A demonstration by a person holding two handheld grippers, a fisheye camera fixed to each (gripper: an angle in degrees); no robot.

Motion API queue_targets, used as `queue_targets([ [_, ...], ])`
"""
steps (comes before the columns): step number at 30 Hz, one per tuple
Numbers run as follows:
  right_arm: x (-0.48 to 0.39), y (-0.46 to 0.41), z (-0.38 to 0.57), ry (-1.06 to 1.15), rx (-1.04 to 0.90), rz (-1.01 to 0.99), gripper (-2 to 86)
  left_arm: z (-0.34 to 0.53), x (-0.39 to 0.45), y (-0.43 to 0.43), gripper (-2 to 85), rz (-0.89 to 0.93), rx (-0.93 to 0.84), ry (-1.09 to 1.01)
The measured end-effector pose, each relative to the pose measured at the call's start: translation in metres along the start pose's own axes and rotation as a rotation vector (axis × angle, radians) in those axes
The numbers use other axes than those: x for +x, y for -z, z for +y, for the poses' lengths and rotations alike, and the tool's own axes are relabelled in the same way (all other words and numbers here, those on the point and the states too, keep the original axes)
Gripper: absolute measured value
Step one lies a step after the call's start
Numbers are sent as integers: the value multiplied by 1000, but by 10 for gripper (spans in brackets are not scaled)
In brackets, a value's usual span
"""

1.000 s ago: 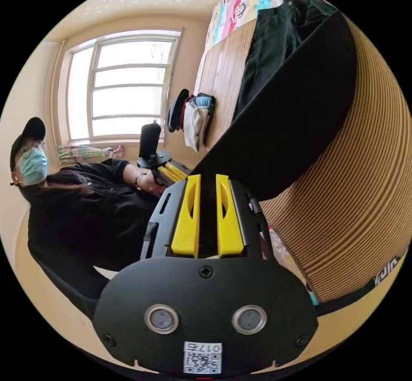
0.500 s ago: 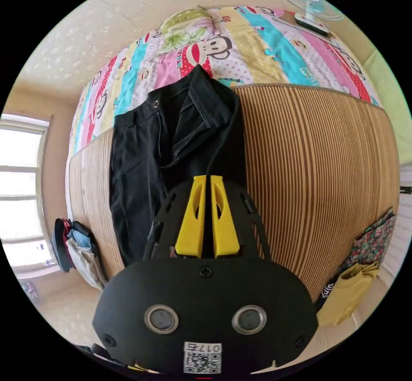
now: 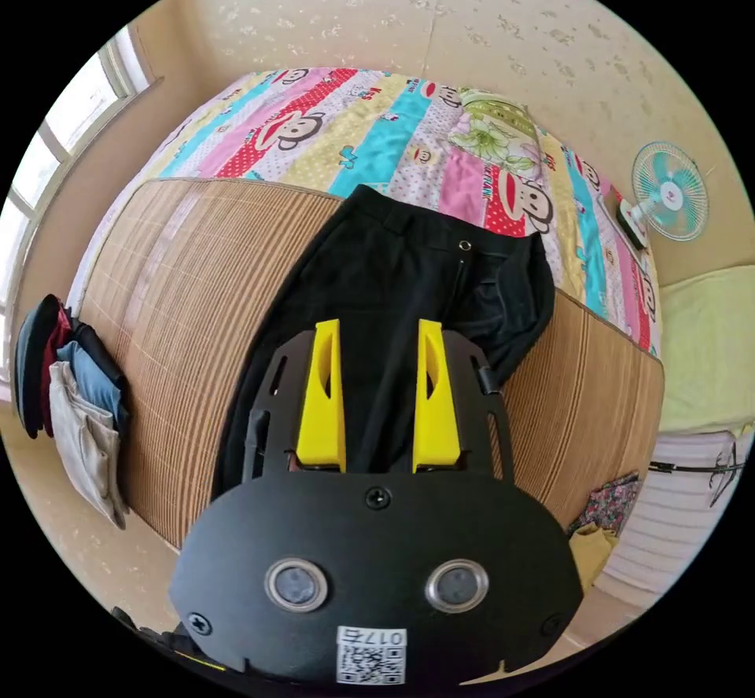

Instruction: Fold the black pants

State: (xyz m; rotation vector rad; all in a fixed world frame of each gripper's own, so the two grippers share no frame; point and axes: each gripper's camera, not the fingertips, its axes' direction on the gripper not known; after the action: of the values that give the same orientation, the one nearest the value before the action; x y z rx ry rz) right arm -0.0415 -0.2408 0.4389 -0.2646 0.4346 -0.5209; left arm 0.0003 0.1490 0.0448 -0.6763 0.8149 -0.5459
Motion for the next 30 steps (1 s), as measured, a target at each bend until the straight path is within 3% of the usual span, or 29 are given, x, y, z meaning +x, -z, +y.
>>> queue_targets([
  [4, 59, 13, 25, -144, 49, 146, 143, -11, 11, 1, -8, 30, -29, -52],
  [7, 97, -31, 17, -255, -183, 26, 151, -12, 17, 7, -8, 44, -38, -57],
  [9, 115, -69, 17, -330, -342, -22, 104, -13, 17, 14, -8, 76, -43, -46],
  [10, 125, -81, 19, -374, -382, -23, 34, -13, 18, 17, -8, 84, -42, -44],
  [12, 128, -71, 13, -426, -320, -17, 22, -16, 18, 30, -8, 118, -26, -32],
  [15, 79, -26, -20, -309, -142, 96, 13, -17, 18, 48, -7, 150, -15, -16],
  [18, -1, -3, -46, -85, -28, 29, 16, -12, 12, 68, -7, 180, 8, 19],
  [23, -59, -47, -47, 75, -148, -575, 48, -4, -24, 102, -8, 175, 1, 157],
  [26, -41, -49, 1, 56, -146, -624, 71, 1, -45, 134, -8, 89, 21, 242],
  [30, 3, -57, 103, 103, -254, -606, 85, -8, -62, 183, -7, 136, 62, 304],
])
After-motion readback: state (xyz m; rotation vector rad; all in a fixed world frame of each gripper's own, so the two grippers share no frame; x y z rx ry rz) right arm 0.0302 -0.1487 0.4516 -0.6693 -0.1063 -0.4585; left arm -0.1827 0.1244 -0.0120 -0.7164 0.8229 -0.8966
